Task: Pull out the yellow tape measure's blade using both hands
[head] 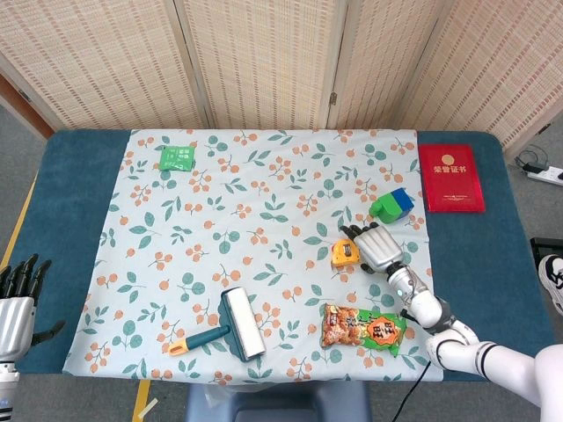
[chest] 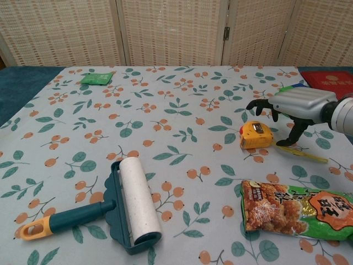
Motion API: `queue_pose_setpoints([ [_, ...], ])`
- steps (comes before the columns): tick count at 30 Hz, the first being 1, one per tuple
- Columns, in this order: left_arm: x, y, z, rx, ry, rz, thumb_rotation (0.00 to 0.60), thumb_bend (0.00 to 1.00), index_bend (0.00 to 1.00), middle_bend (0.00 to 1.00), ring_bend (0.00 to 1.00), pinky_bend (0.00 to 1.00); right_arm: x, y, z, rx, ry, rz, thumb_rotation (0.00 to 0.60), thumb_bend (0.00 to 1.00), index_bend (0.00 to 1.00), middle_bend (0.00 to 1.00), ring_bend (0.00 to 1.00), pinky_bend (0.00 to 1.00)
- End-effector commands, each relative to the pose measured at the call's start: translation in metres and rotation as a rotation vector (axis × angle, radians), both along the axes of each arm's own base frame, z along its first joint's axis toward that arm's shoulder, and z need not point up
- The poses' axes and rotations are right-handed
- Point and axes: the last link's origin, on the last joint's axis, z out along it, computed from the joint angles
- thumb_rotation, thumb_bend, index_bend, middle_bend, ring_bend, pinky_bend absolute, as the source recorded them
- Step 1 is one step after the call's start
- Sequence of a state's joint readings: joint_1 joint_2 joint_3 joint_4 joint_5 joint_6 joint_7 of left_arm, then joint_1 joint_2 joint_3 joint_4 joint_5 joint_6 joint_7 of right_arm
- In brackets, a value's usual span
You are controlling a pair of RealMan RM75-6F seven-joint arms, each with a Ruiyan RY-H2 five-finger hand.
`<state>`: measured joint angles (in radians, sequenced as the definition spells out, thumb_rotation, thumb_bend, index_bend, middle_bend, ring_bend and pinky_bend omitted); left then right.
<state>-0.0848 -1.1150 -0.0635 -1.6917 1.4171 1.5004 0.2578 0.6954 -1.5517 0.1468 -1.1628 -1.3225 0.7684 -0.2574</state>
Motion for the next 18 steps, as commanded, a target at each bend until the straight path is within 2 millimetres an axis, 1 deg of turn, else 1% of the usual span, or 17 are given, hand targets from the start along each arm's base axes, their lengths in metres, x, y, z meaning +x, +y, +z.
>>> queue_pose_setpoints([
  [1, 0.0, 0.0, 0.001, 0.003, -0.002, -0.001, 0.6, 0.18, 0.12, 0.03, 0.02, 0.0, 0.003, -0.002, -0.007, 0.018, 0.002, 0.006, 0.6, 0.28, 0.15, 0.25, 0.35, 0.27],
  [12, 0.0, 0.001, 0.001, 0.0, -0.002, 0.002, 0.6, 0.18, 0.12, 0.03, 0.02, 0.0, 0.008, -0.007, -0.016, 0.036, -0.006, 0.009, 0.6, 0.28, 0.18, 0.26, 0.35, 0.27],
  [18, 0.0, 0.001, 0.001, -0.001, -0.002, 0.002, 0.6, 0.18, 0.12, 0.03, 0.02, 0.0, 0.009, -0.008, -0.018, 0.042, -0.007, 0.008, 0.6, 0.28, 0.24, 0.29, 0.37, 0.27],
])
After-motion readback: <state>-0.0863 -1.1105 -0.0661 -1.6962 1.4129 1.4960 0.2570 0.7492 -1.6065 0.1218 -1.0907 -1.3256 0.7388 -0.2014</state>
